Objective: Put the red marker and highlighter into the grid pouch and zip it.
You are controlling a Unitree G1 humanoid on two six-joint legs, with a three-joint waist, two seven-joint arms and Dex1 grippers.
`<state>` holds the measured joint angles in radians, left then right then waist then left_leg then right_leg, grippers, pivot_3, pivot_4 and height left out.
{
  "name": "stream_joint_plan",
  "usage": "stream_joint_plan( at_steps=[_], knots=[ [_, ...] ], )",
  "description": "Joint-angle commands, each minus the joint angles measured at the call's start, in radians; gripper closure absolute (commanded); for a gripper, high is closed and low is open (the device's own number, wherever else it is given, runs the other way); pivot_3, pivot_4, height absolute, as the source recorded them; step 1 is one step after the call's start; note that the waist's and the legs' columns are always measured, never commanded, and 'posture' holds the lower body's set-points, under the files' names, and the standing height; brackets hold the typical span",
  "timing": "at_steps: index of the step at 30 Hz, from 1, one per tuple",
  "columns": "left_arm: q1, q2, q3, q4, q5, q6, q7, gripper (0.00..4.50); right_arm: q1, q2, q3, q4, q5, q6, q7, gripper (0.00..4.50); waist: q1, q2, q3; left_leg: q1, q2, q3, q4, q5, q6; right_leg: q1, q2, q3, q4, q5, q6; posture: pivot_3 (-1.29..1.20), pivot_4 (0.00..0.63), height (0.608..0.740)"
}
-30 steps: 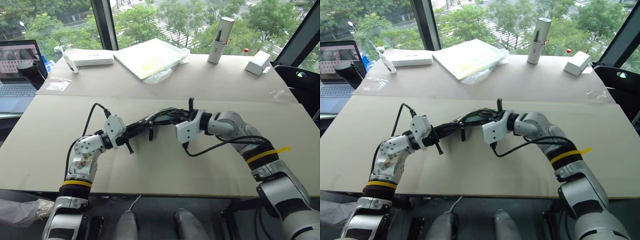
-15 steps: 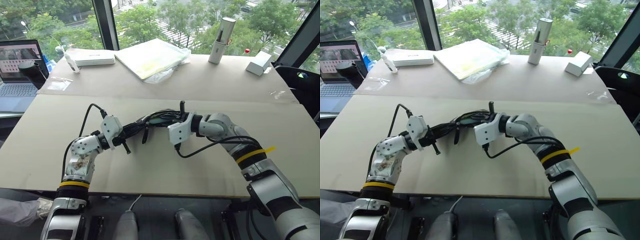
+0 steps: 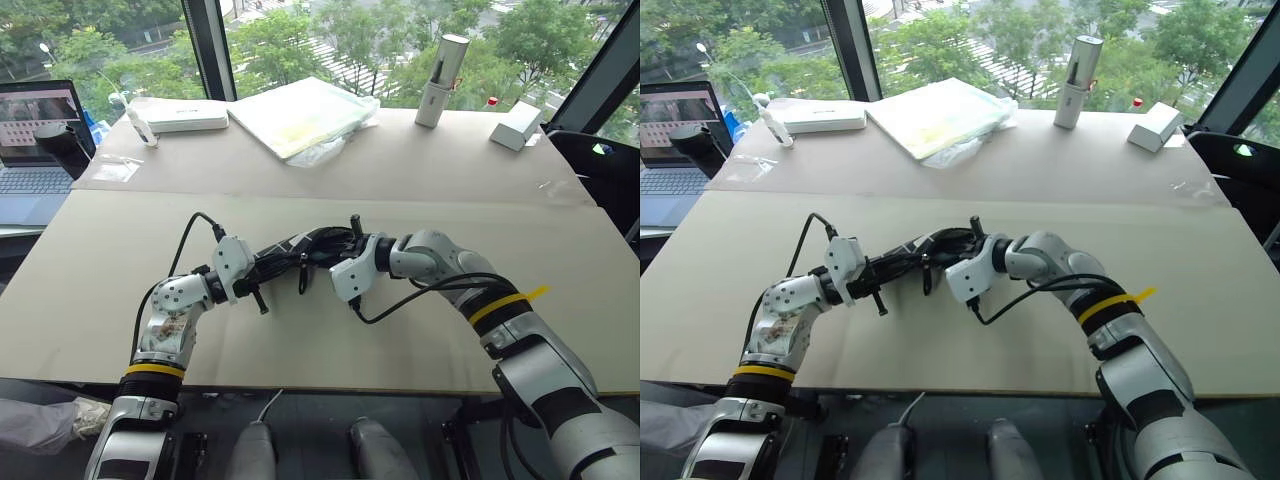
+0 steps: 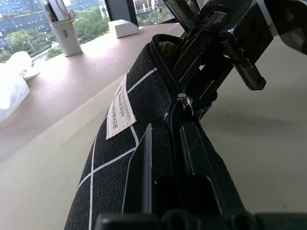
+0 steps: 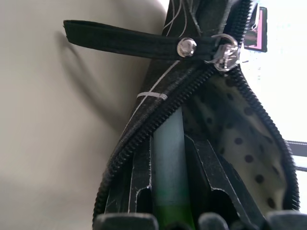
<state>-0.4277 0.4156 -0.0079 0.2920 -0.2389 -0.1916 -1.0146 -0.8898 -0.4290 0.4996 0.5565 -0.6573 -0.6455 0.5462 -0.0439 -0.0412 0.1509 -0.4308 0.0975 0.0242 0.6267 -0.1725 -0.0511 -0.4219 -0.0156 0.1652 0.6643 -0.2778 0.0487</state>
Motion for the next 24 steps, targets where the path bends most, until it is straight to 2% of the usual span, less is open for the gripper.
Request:
stream_joint_plan(
  at_steps=[1, 4, 5, 9, 13, 18, 21, 24],
  knots=[
    [-0.039, -0.009, 0.004, -0.04, -0.029, -0.01, 0.0, 4.5, -0.009, 0.04, 0.015, -0.033, 0.02, 0.005, 0.004, 4.06, 0.0, 0.0, 0.0, 0.0, 0.0, 0.0, 0.0, 0.0, 0.0, 0.0, 0.0, 0.0, 0.0, 0.0, 0.0, 0.0, 0.15, 0.738],
    [-0.041, -0.007, 0.005, -0.038, -0.029, -0.01, 0.0, 4.5, 0.005, 0.047, -0.001, -0.05, 0.076, 0.036, 0.06, 4.06, 0.0, 0.0, 0.0, 0.0, 0.0, 0.0, 0.0, 0.0, 0.0, 0.0, 0.0, 0.0, 0.0, 0.0, 0.0, 0.0, 0.15, 0.738],
    [-0.041, -0.007, 0.006, -0.037, -0.029, -0.01, 0.0, 4.5, 0.011, 0.047, -0.006, -0.056, 0.097, 0.049, 0.084, 3.05, 0.0, 0.0, 0.0, 0.0, 0.0, 0.0, 0.0, 0.0, 0.0, 0.0, 0.0, 0.0, 0.0, 0.0, 0.0, 0.0, 0.15, 0.738],
    [-0.038, -0.008, 0.007, -0.039, -0.027, -0.009, 0.003, 4.5, 0.0, 0.022, -0.041, -0.056, 0.119, 0.079, 0.08, 1.75, 0.0, 0.0, 0.0, 0.0, 0.0, 0.0, 0.0, 0.0, 0.0, 0.0, 0.0, 0.0, 0.0, 0.0, 0.0, 0.0, 0.15, 0.738],
    [-0.032, -0.008, 0.008, -0.04, -0.027, -0.009, 0.004, 4.5, -0.013, -0.014, -0.107, -0.054, 0.219, 0.096, 0.114, 1.75, 0.004, 0.0, 0.0, 0.0, 0.0, 0.0, 0.001, 0.0, 0.0, 0.001, 0.0, 0.0, 0.0, 0.0, 0.0, 0.0, 0.15, 0.738],
    [-0.027, -0.007, 0.006, -0.043, -0.027, -0.008, 0.008, 4.5, 0.025, -0.067, -0.233, -0.162, 0.502, 0.194, 0.271, 1.75, 0.003, 0.0, 0.0, 0.0, 0.0, 0.0, 0.0, 0.0, 0.0, 0.001, 0.0, 0.0, 0.0, 0.0, 0.0, 0.0, 0.15, 0.738],
    [-0.025, -0.006, 0.005, -0.044, -0.028, -0.008, 0.009, 4.5, 0.076, -0.094, -0.336, -0.303, 0.729, 0.429, 0.374, 1.75, 0.004, 0.0, 0.0, 0.0, 0.0, 0.0, 0.0, 0.0, 0.0, 0.001, 0.0, 0.0, 0.0, 0.0, 0.0, 0.0, 0.15, 0.738],
    [-0.026, -0.006, 0.006, -0.038, -0.028, -0.009, 0.008, 4.5, 0.204, -0.197, -0.435, -0.576, 1.109, 0.894, 0.519, 1.75, 0.01, 0.0, 0.0, 0.0, 0.0, 0.0, 0.001, 0.0, 0.0, 0.002, 0.0, 0.0, 0.0, 0.0, 0.0, 0.0, 0.15, 0.738]
  ],
)
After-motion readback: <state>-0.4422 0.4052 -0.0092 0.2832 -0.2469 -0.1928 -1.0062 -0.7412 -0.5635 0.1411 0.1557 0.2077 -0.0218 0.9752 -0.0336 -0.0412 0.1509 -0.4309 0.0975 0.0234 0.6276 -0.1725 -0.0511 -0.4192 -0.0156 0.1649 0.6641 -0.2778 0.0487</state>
